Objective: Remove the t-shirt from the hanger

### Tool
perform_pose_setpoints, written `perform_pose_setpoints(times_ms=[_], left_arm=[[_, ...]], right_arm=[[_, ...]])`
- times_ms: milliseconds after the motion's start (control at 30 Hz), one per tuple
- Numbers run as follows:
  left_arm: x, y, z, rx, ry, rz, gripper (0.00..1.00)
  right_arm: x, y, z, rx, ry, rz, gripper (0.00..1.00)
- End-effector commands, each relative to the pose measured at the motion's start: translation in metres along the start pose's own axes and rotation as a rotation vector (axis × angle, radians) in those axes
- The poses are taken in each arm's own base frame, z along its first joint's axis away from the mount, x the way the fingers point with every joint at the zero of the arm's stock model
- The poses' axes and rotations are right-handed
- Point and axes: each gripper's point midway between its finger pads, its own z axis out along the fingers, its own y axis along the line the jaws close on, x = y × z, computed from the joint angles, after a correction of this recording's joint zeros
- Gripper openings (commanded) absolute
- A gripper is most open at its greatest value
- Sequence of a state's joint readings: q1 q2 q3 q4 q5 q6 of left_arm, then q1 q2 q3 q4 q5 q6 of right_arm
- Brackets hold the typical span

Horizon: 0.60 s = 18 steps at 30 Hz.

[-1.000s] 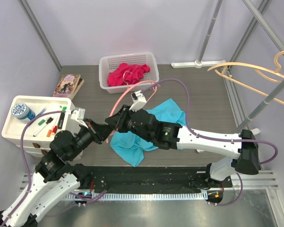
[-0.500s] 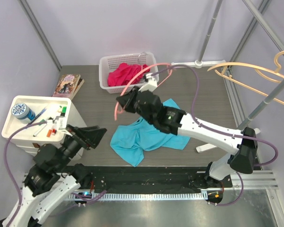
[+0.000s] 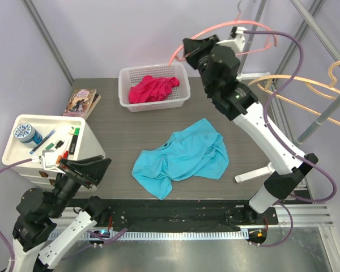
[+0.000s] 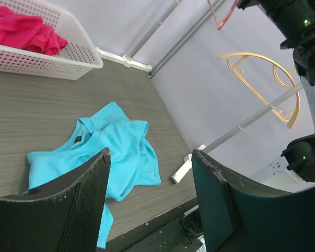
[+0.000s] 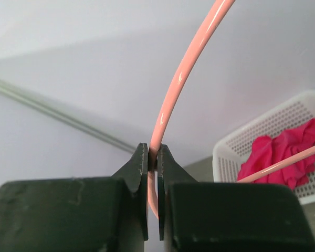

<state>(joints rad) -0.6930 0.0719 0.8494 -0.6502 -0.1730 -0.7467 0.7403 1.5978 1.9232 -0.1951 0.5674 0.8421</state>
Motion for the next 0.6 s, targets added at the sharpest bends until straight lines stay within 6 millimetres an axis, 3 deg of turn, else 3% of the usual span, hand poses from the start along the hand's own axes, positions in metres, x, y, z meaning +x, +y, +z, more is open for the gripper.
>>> perform_pose_setpoints(times_ms=[0, 267, 567], left_arm=[[-0.003, -0.005, -0.002, 0.0, 0.016, -0.008, 0.63], [0.003, -0.003, -0.002, -0.006, 0.037, -0.029, 0.63], [0.012, -0.002, 0.008, -0.008, 0.064, -0.037, 0.63]], right_arm=[[-0.062, -0.009, 0.013, 0.044, -0.14, 0.056, 0.01], [-0.133, -0.059, 0.012, 0.114, -0.265, 0.138, 0.01], [-0.18, -0.096, 0.0, 0.162, -0.326, 0.131, 0.01]])
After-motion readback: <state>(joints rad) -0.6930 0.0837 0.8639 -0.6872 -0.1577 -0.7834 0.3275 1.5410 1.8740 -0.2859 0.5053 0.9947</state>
